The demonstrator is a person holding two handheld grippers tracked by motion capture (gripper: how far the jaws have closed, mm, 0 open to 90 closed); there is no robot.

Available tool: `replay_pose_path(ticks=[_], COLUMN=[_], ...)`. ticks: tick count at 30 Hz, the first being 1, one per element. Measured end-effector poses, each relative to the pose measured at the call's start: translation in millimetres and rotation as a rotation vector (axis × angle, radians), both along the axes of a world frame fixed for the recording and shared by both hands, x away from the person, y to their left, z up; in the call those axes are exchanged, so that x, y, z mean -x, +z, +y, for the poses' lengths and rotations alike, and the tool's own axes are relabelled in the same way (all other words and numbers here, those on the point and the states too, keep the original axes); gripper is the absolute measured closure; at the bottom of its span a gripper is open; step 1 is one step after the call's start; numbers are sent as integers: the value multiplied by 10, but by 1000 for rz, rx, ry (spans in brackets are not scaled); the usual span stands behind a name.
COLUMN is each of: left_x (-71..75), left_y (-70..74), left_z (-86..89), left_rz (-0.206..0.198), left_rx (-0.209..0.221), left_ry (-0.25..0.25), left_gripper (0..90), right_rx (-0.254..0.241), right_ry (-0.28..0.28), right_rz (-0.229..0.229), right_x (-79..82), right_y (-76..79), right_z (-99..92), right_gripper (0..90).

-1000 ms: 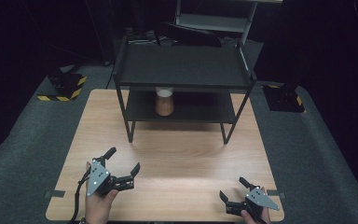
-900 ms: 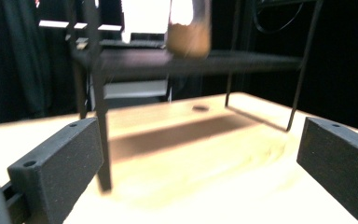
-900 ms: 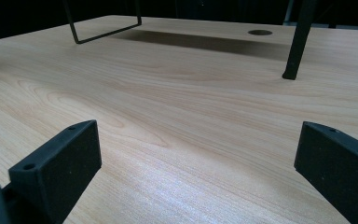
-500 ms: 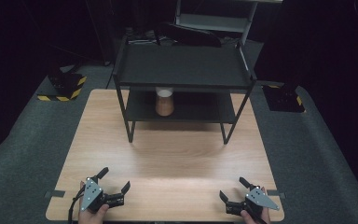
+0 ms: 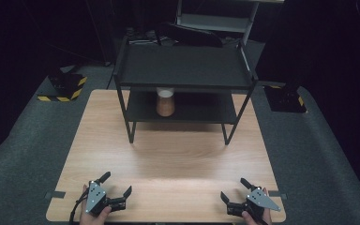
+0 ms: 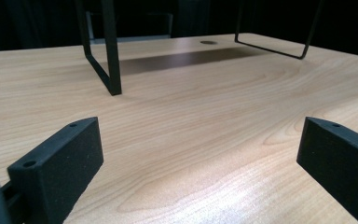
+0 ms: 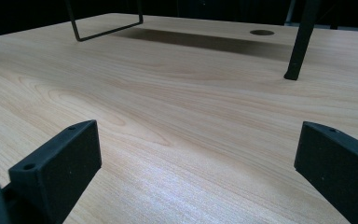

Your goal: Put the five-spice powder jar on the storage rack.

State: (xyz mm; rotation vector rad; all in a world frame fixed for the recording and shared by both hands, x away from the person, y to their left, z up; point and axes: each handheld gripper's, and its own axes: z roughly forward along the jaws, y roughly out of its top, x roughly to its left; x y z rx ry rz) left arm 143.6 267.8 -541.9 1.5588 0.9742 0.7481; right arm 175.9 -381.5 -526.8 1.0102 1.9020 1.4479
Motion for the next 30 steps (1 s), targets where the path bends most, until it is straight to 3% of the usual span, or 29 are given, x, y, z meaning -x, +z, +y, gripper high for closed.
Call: replay_pose_path(ticks=[30], left_x=[-4], left_y=[-6], left_z=[-24], left_rz=[-6], left_rx=[-21], left_ry=[-16], left_gripper=[4], right_rx=[-3], right_ry=[2], right_rz=[0], right_x=[-1], right_y=[-2], right_z=[-4], right_gripper=[1])
